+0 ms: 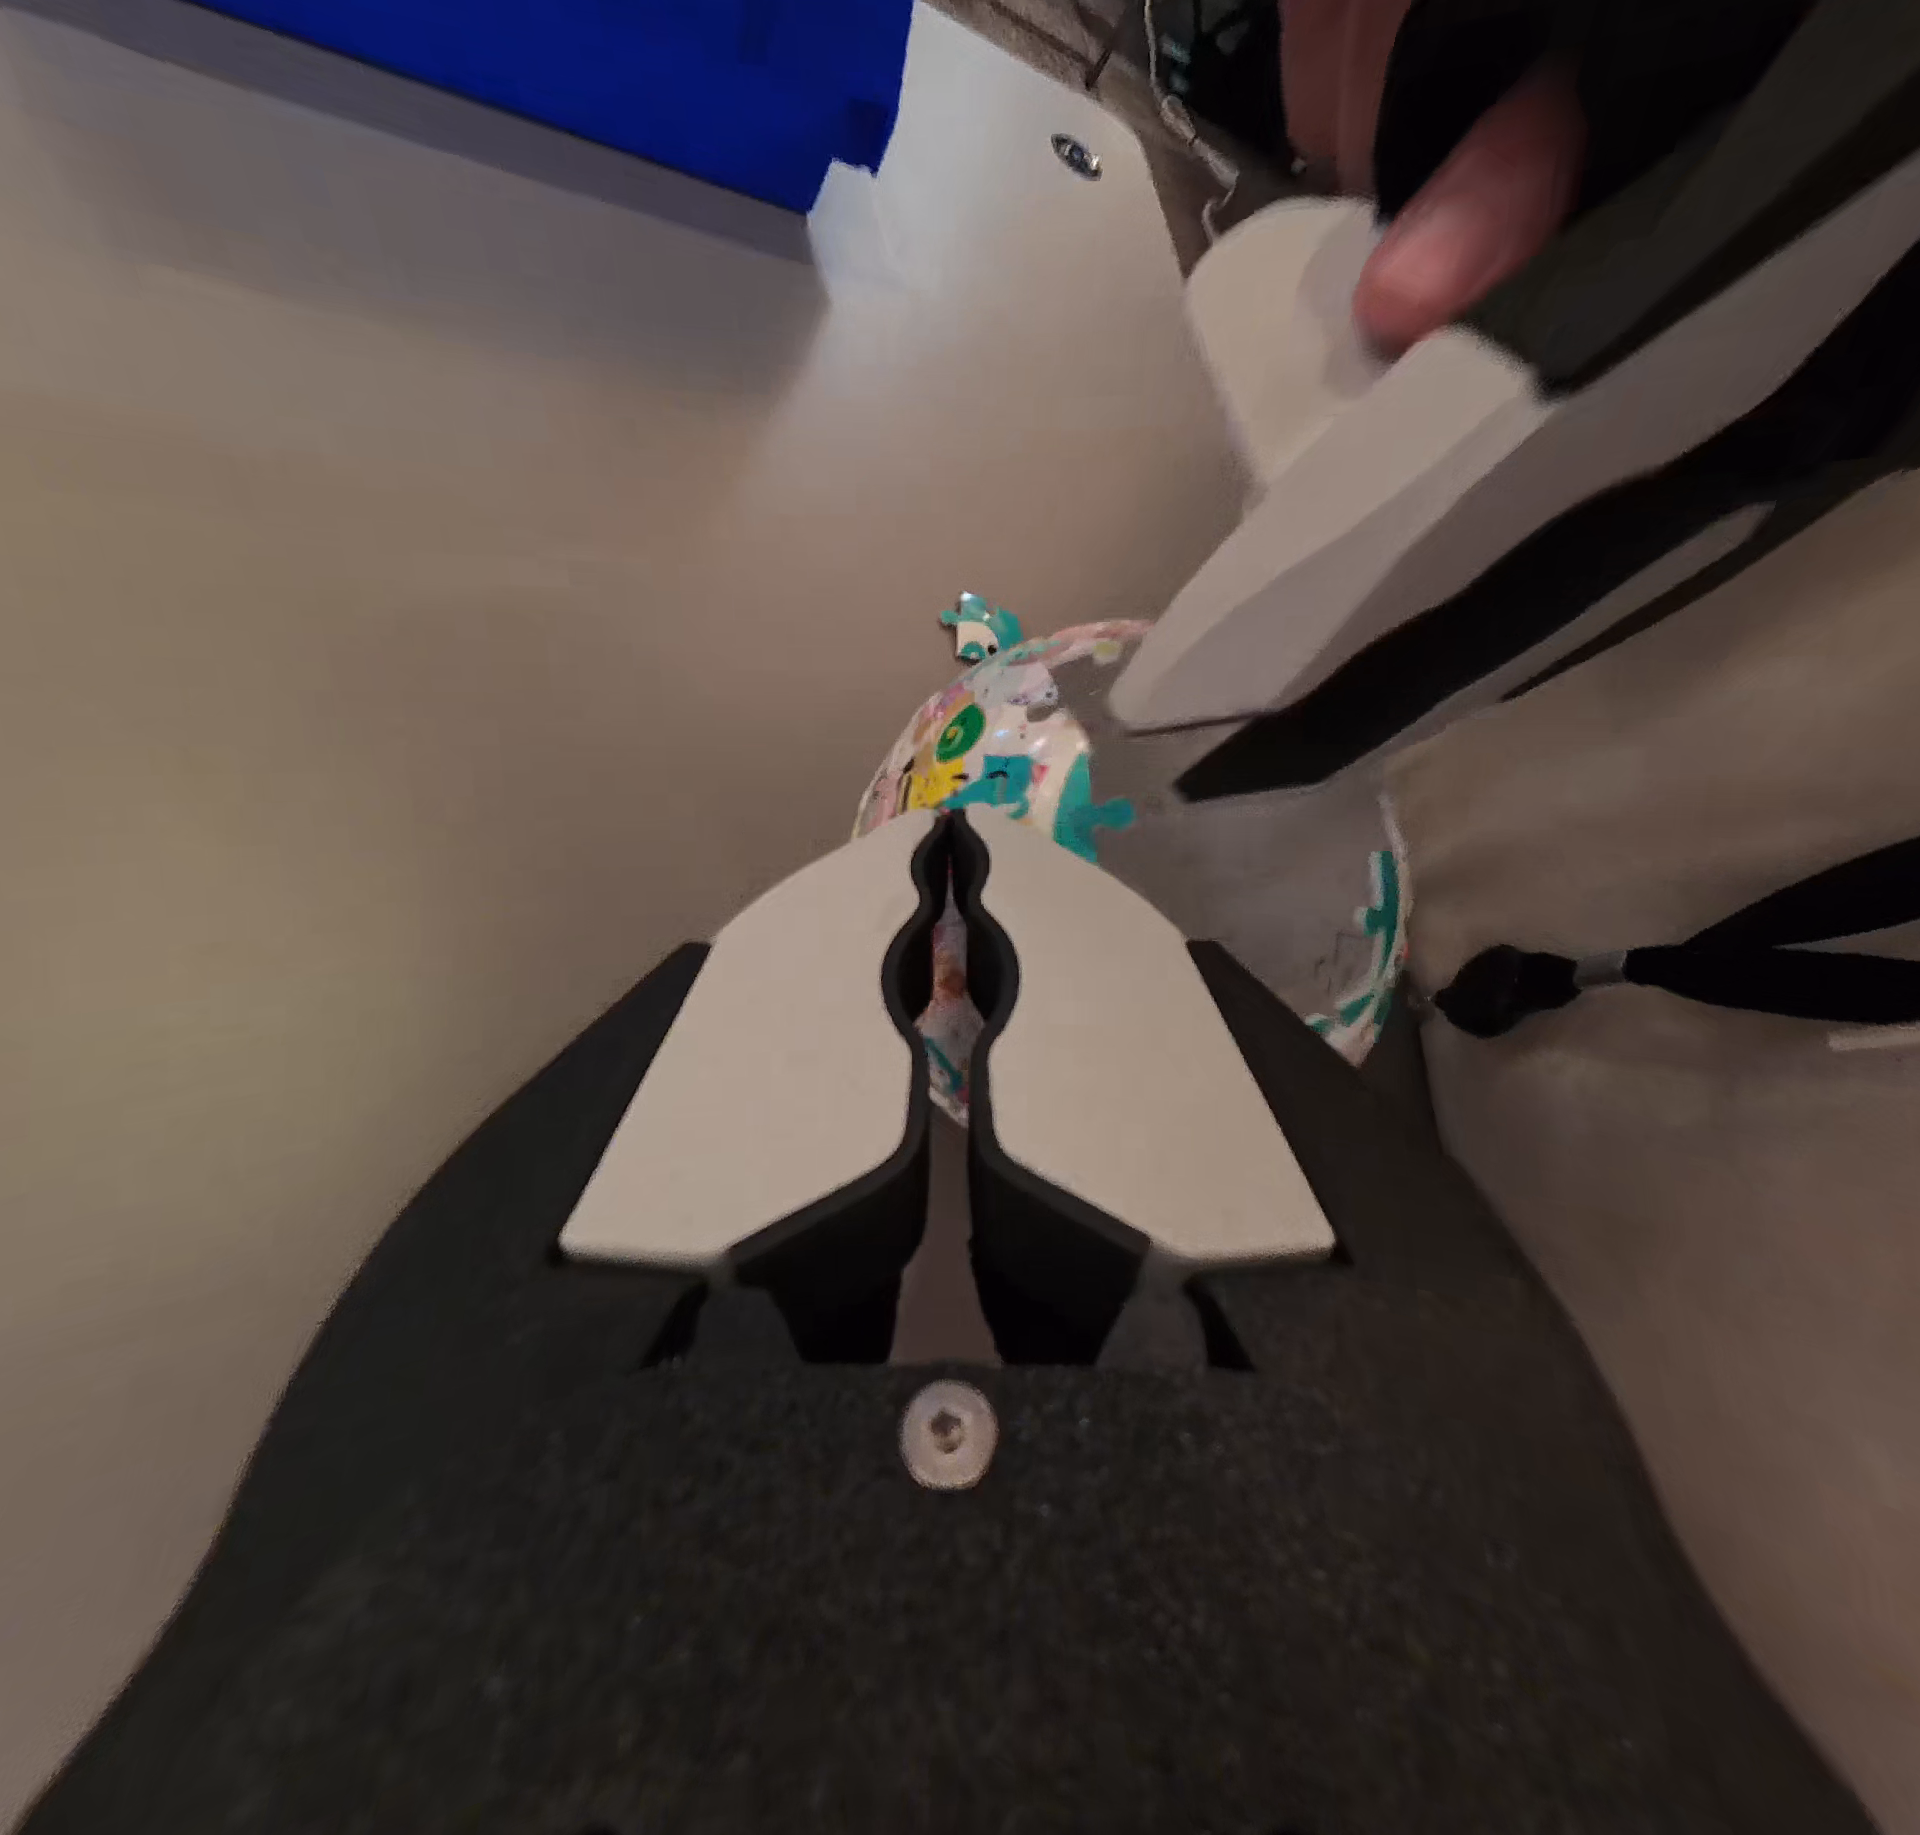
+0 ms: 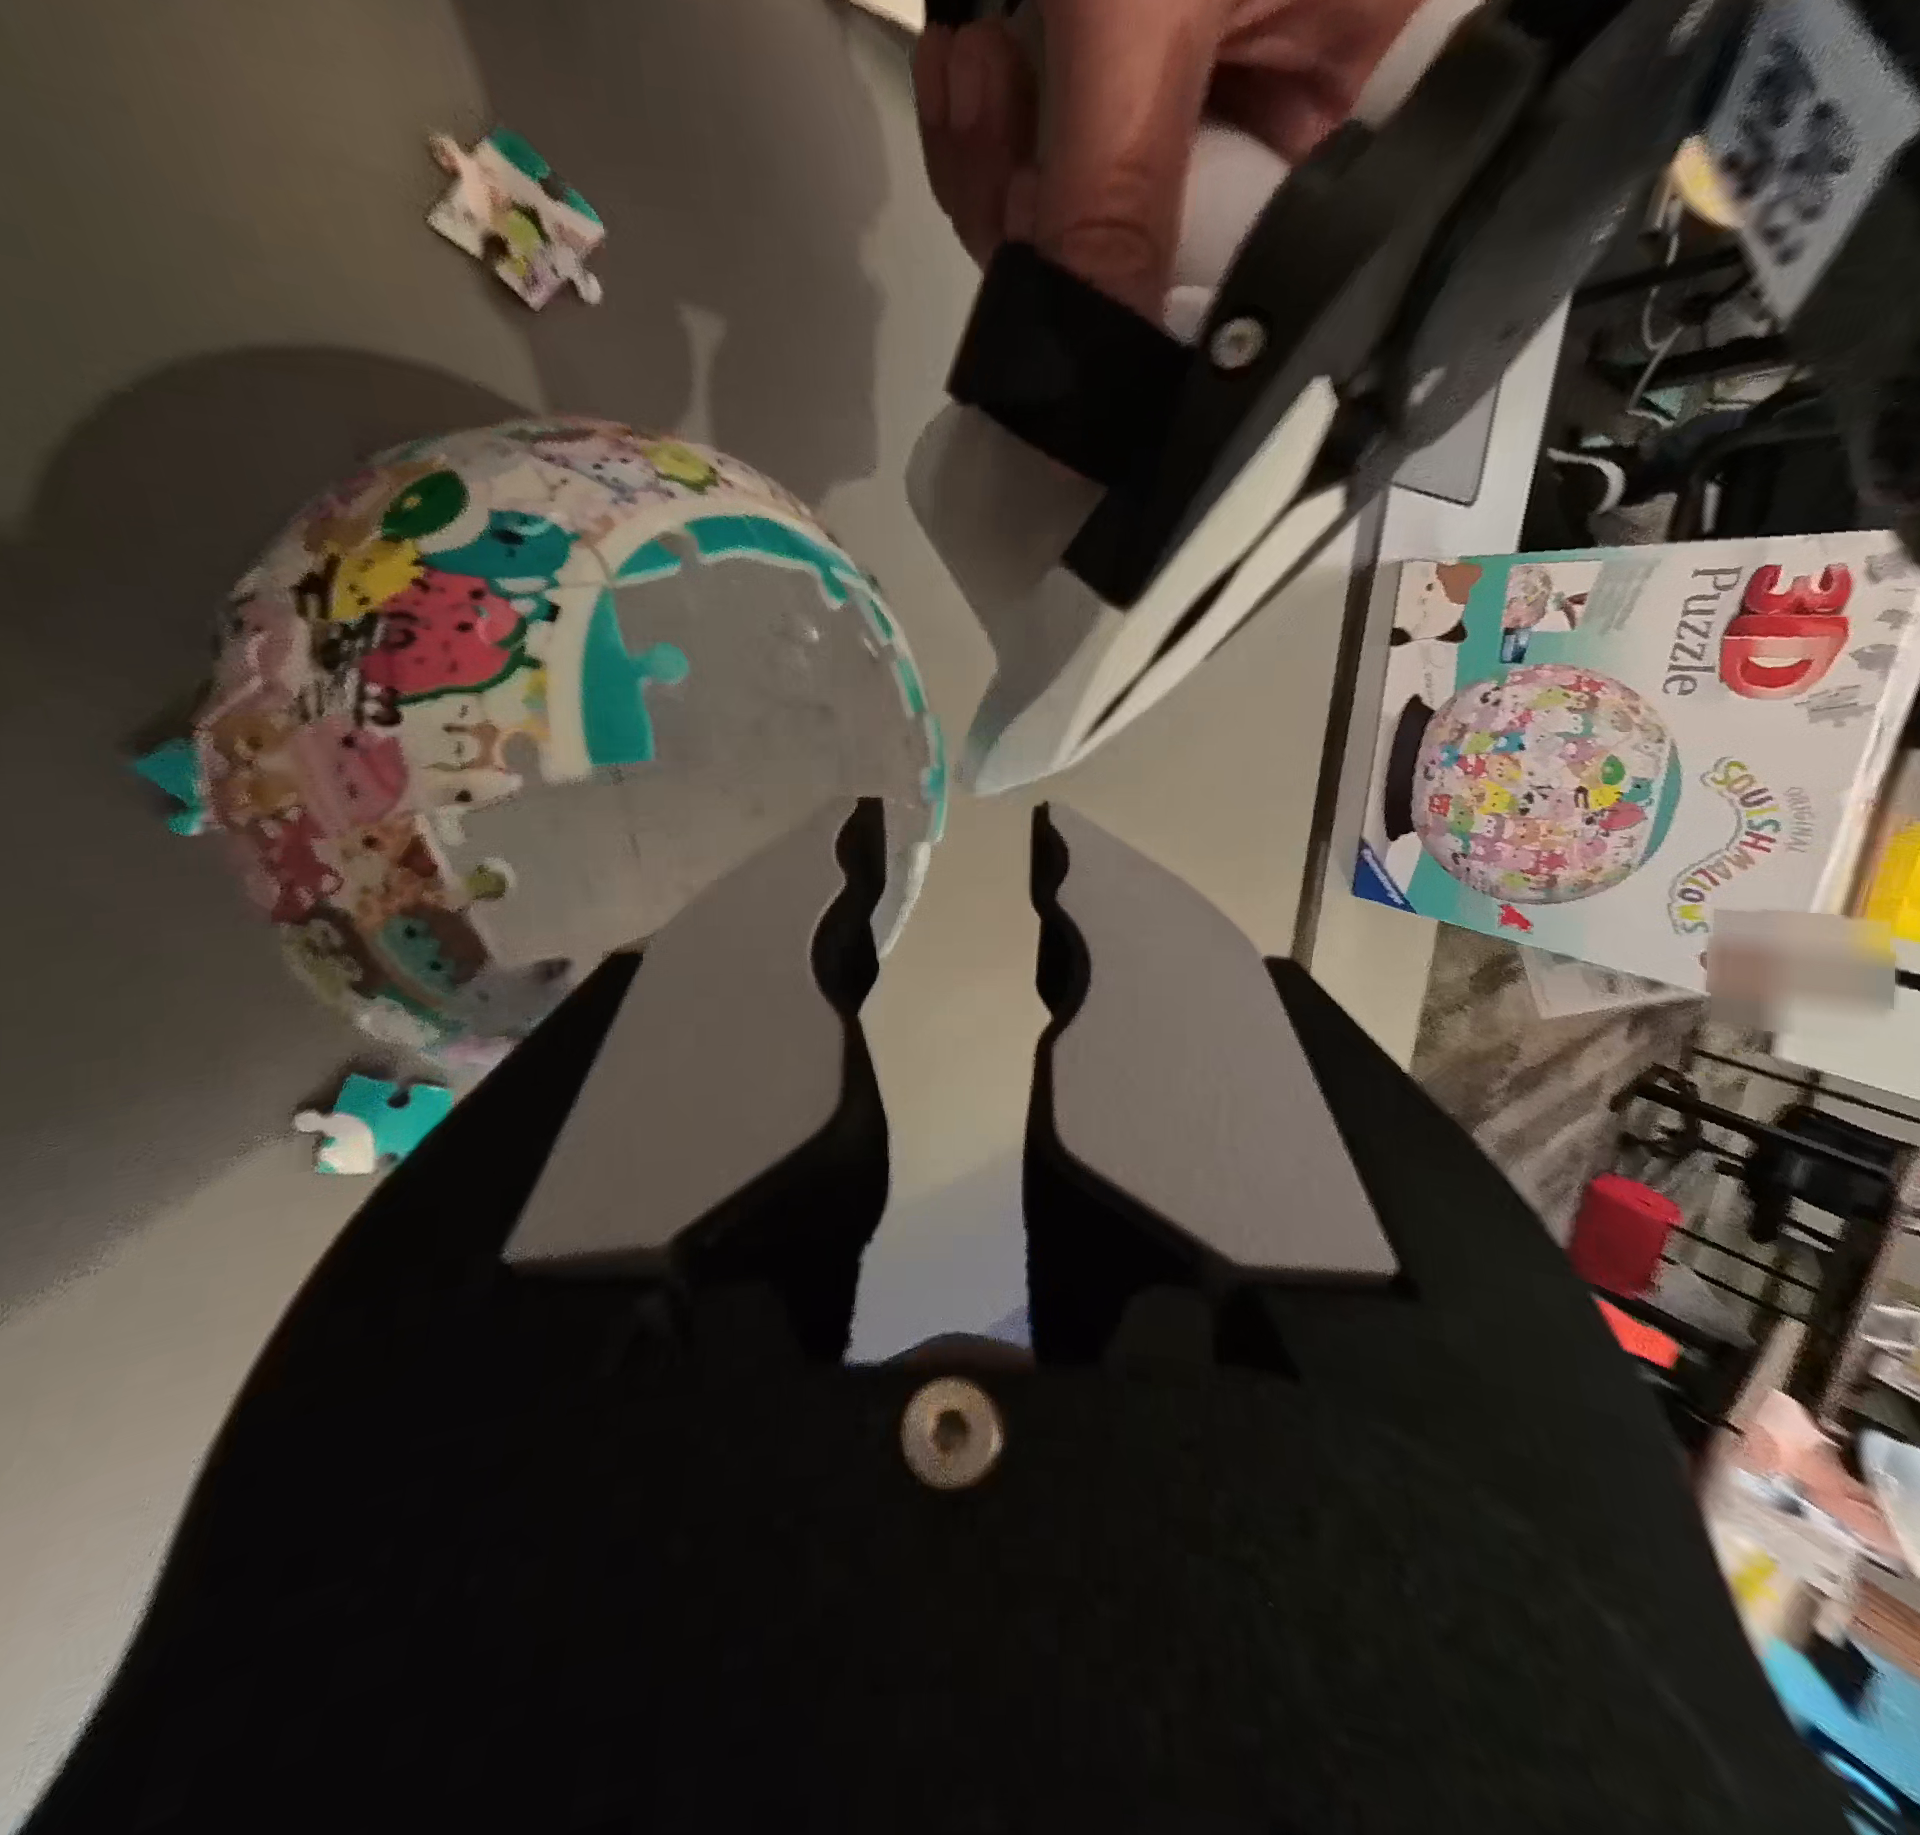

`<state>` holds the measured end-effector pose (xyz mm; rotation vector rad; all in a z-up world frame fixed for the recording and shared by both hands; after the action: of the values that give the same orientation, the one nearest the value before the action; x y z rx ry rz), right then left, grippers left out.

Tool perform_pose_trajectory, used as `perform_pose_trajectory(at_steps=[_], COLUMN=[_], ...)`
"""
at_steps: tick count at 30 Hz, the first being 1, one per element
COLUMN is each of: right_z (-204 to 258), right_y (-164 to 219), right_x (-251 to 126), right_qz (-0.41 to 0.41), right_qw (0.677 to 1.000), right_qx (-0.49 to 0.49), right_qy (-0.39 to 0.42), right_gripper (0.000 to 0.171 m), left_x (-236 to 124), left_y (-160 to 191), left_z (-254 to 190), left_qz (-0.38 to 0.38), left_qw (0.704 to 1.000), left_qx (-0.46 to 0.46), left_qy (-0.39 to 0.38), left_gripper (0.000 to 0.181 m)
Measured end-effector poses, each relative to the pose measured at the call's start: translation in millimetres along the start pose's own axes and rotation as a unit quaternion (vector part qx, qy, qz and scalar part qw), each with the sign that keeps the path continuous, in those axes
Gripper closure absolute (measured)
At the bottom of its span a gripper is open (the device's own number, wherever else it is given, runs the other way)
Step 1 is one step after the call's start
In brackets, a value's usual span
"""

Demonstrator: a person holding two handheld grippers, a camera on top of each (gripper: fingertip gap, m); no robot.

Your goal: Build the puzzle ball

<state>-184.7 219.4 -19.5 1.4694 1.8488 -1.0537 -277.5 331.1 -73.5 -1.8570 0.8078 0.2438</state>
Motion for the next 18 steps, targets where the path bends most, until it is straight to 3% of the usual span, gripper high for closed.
perform_pose_trajectory(at_steps=[3, 7, 9, 14, 18], right_z=[-11, -37, -47, -69, -60], right_y=[10, 35, 45, 65, 66], right_x=[-10, -7, 2, 34, 56], right_qz=[-0.068, -0.163, -0.219, -0.271, -0.23], right_qw=[0.995, 0.964, 0.93, 0.824, 0.836], right_qx=[0.067, 0.202, 0.267, 0.365, 0.318], right_qy=[-0.023, -0.056, -0.123, -0.339, -0.385], right_gripper=[0.145, 0.152, 0.171, 0.171, 0.171], left_x=[-1, -19, -28, -40, -43], left_y=[1, -4, -1, 21, 39], left_z=[-1, 0, -3, -26, -53], left_qz=[0.008, -0.049, -0.075, -0.128, -0.17], left_qw=[1.0, 0.998, 0.995, 0.985, 0.975], left_qx=[0.012, -0.004, -0.014, -0.042, -0.06], left_qy=[-0.018, -0.047, -0.067, -0.106, -0.13], left_gripper=[0.181, 0.181, 0.181, 0.181, 0.181])
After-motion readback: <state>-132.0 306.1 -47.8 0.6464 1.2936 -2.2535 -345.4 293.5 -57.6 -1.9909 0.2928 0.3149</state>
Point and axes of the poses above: each gripper's, where its closed fingertips meet, x out along the fingers, y out of its underside, z = x × y across the jaws, the point moved 10 cm from there along -x, back along the fingers, and after that the axes turned 2 degrees about -y, right-handed, at the moved point
